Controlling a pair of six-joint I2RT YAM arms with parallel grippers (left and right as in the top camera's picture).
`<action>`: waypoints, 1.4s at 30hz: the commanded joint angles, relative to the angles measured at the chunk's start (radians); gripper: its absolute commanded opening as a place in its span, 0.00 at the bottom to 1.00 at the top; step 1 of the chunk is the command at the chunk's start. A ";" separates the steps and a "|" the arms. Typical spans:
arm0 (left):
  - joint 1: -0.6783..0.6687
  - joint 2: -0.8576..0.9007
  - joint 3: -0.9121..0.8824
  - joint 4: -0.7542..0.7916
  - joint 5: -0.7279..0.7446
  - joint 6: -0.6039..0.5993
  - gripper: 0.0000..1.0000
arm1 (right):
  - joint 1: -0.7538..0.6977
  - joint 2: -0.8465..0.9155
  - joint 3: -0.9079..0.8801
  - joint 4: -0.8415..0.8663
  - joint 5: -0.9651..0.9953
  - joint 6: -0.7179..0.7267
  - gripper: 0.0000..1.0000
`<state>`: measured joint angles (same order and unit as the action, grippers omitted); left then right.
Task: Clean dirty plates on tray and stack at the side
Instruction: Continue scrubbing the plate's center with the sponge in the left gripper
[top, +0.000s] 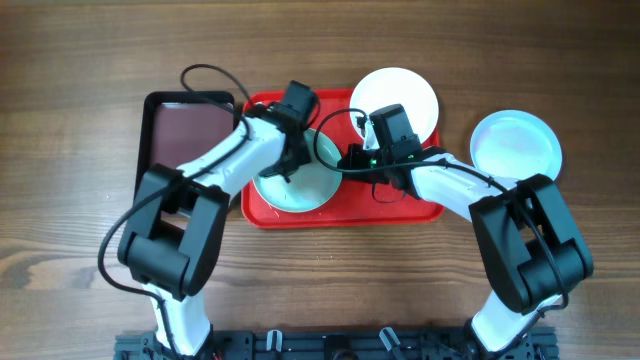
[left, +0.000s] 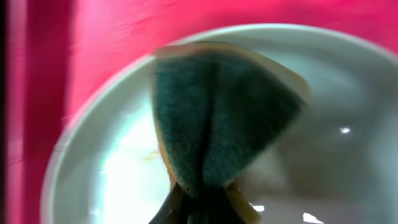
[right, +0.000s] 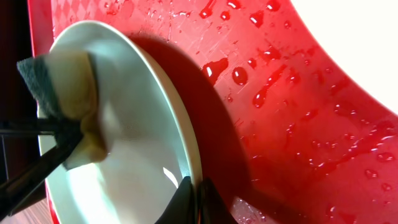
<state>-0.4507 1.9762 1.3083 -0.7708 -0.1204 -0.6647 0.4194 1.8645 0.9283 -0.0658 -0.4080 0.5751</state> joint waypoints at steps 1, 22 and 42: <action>0.061 0.021 -0.029 -0.115 0.121 0.009 0.04 | -0.009 0.024 0.007 -0.010 0.013 0.002 0.04; 0.089 0.021 -0.029 0.154 0.274 0.051 0.04 | -0.009 0.024 0.007 -0.009 0.014 0.003 0.04; 0.093 0.021 -0.029 -0.004 0.692 0.246 0.04 | -0.009 0.024 0.007 -0.006 0.006 0.004 0.04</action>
<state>-0.3519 1.9804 1.2854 -0.8619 0.4911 -0.4240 0.4179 1.8645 0.9283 -0.0696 -0.4217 0.5724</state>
